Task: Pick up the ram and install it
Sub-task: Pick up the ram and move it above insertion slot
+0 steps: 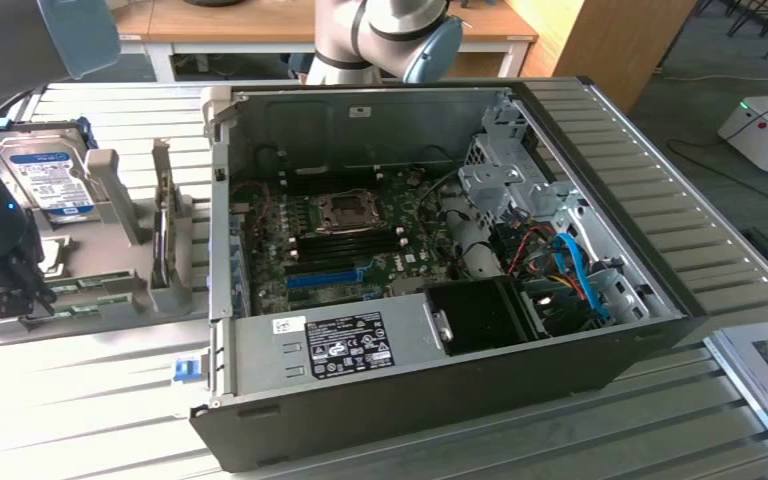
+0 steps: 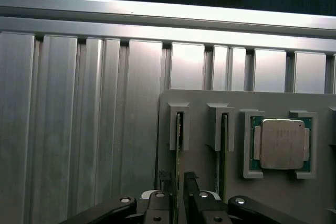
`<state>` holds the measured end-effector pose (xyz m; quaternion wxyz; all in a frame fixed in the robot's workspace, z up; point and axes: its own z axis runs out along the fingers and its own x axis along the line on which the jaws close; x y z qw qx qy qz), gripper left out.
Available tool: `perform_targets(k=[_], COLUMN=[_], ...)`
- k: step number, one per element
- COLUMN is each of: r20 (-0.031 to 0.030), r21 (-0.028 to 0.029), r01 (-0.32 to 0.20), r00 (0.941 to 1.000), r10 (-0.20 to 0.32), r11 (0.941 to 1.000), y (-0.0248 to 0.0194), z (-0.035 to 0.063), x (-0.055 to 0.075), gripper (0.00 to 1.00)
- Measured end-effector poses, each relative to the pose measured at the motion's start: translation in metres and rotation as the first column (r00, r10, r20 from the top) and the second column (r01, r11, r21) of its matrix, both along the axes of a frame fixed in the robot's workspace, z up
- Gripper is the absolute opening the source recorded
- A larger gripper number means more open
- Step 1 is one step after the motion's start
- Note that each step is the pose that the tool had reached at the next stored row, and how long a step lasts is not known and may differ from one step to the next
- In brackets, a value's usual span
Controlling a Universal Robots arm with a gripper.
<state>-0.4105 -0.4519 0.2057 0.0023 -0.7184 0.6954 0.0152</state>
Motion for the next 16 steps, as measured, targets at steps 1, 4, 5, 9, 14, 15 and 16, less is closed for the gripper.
perform_targets(k=[1, 4, 5, 9, 14, 15, 16], r20=[0.0001, -0.0001, -0.0001, -0.0002, -0.0001, -0.0001, -0.0002], r21=[0.0001, -0.0001, -0.0001, -0.0001, -0.0001, -0.0001, -0.0001], r01=[0.0, 0.0, 0.0, 0.0, 0.0, 0.0, 0.0], r00=[1.0, 1.0, 1.0, 1.0, 1.0, 1.0, 1.0], r10=[0.0, 0.0, 0.0, 0.0, 0.0, 0.0, 0.0], r11=[1.0, 1.0, 1.0, 1.0, 1.0, 1.0, 1.0], y=[0.0, -0.0001, -0.0001, -0.0001, -0.0001, -0.0001, -0.0001], z=[-0.0001, 0.0001, 0.0001, 0.0001, 0.0001, 0.0001, 0.0001], x=[0.0, 0.003, 0.004, 0.008, 0.015, 0.016, 0.018], gripper=[0.24, 0.24, 0.24, 0.24, 0.24, 0.24, 0.24])
